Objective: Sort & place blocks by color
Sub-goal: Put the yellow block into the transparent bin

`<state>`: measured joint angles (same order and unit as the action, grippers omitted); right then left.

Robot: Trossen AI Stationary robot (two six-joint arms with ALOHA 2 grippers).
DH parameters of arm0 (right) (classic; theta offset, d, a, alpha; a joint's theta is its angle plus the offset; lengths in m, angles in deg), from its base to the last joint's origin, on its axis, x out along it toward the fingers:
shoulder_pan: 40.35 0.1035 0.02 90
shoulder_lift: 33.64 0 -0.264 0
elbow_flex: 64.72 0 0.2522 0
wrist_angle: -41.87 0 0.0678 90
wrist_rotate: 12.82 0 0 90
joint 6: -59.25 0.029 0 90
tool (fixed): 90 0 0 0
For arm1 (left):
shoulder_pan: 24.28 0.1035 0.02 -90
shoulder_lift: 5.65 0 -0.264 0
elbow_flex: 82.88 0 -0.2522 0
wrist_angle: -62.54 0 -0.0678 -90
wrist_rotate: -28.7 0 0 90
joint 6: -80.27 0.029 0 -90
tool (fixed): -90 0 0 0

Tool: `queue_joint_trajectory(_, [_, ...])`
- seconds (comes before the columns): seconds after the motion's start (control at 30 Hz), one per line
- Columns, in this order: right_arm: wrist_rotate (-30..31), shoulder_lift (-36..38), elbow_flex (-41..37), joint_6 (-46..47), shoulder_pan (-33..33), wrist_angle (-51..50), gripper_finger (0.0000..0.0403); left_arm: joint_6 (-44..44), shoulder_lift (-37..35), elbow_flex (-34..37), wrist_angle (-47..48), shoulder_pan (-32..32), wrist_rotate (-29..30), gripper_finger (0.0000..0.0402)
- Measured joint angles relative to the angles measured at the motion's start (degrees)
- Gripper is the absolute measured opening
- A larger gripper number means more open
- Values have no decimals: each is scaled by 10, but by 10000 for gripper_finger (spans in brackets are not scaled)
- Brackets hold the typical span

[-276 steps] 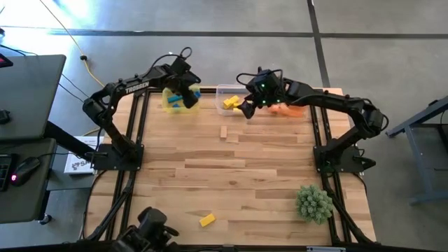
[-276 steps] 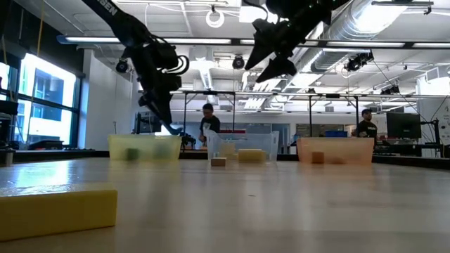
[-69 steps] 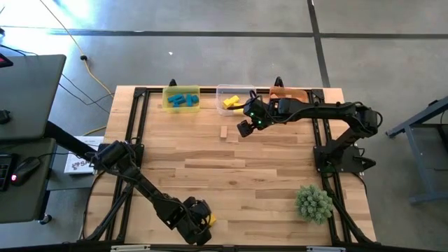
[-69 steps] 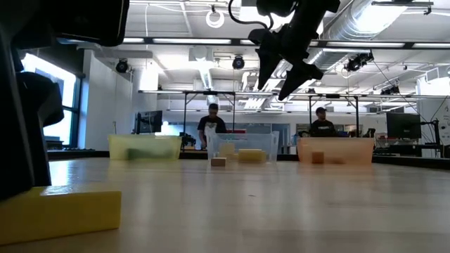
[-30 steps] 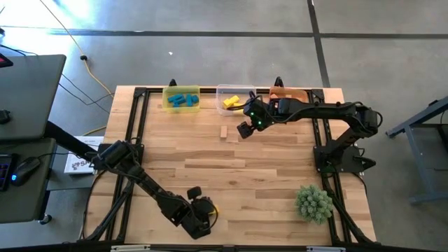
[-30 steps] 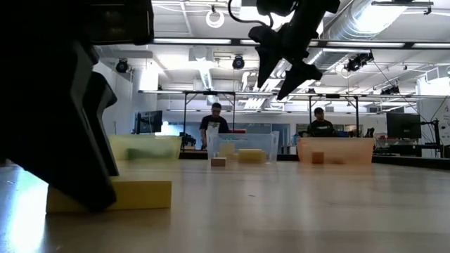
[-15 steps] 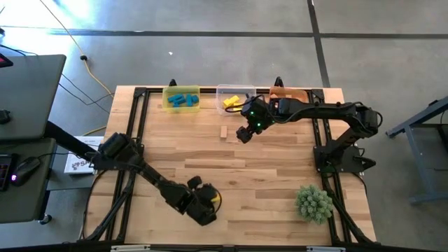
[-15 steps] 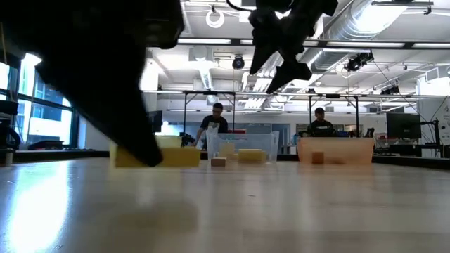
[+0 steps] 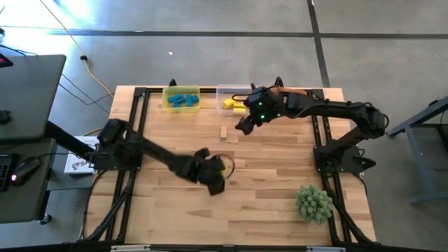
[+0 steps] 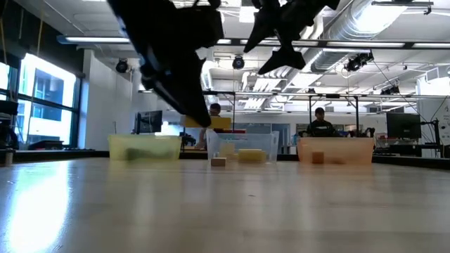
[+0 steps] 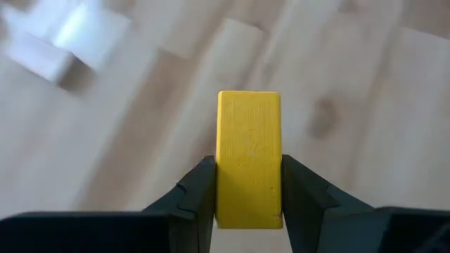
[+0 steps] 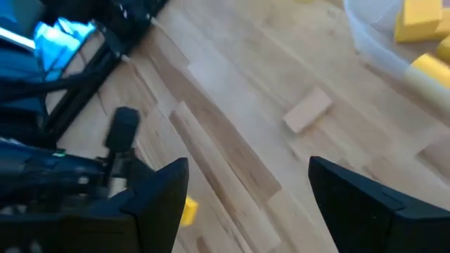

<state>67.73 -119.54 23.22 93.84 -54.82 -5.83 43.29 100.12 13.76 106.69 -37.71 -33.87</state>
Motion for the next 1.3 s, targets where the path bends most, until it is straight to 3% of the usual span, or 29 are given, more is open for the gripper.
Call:
queue_joint_trajectory(0.2, [2,21,0,-1,-25,23,282,128,-36,-1,-4,100,-28,102])
queue_joint_trajectory(0.37, [55,34,0,0,-49,40,282,223,-66,-1,-23,193,-59,102])
queue_joint_trajectory(0.77, [104,39,0,44,-88,60,282,383,-96,-1,-106,400,-215,102])
queue_joint_trajectory(1.3, [160,39,0,93,-87,59,282,482,-73,-1,-247,517,-336,102])
